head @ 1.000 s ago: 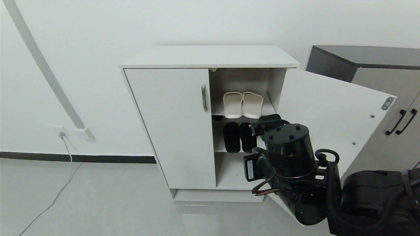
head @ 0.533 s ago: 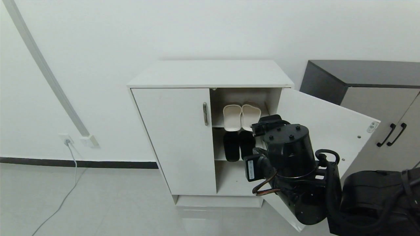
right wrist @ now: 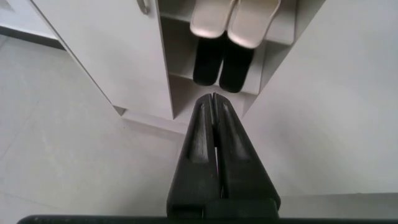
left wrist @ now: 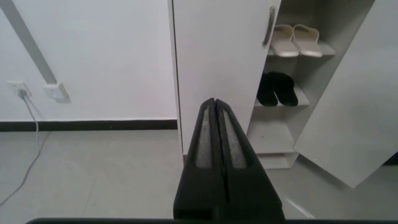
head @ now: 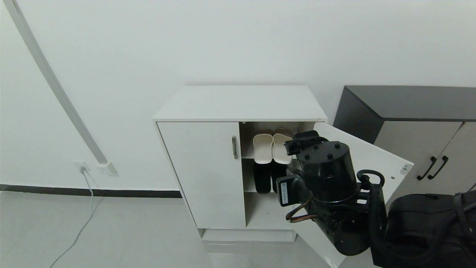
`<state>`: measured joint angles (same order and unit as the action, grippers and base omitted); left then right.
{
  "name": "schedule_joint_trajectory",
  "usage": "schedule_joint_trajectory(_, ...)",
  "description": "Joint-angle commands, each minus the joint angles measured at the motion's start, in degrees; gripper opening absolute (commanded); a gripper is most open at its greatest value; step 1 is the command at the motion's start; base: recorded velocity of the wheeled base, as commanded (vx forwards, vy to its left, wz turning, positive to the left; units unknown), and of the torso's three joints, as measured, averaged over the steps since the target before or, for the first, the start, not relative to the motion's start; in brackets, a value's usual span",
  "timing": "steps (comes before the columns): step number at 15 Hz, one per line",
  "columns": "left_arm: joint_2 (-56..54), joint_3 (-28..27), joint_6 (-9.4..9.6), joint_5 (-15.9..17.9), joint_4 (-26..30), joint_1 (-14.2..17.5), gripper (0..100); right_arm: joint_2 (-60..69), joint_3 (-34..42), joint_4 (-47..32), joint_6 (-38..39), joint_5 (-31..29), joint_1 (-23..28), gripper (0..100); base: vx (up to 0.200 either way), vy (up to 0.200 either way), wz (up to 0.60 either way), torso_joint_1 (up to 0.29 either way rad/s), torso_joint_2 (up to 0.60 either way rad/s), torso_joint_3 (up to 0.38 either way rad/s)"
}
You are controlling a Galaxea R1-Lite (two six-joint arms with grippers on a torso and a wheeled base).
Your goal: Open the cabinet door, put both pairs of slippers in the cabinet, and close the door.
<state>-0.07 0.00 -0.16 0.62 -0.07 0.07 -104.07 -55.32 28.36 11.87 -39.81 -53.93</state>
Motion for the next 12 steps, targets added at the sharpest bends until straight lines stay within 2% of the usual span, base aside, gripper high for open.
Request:
schedule_joint_trajectory(1,0.07,0.00,-0.02,-0.01,-0.01,0.01,0,0.01,0.13,0.03,-0.01,0.00,-0.03,0,0.000,0.000,0.00,0.242,-0.55,-0.320)
schedule_joint_trajectory(5,0.07,0.00,-0.02,-0.01,-0.01,0.01,0,0.18,1.53,2.41,-1.33,0.00,0.41,0,0.000,0.000,0.00,0.188,-0.44,-0.249)
schedule_joint_trajectory(12,0.07,-0.09,-0.02,-0.01,-0.01,0.10,0,-0.08,2.50,4.25,-2.38,0.00,0.58,0,0.000,0.000,0.00,0.015,-0.03,-0.016)
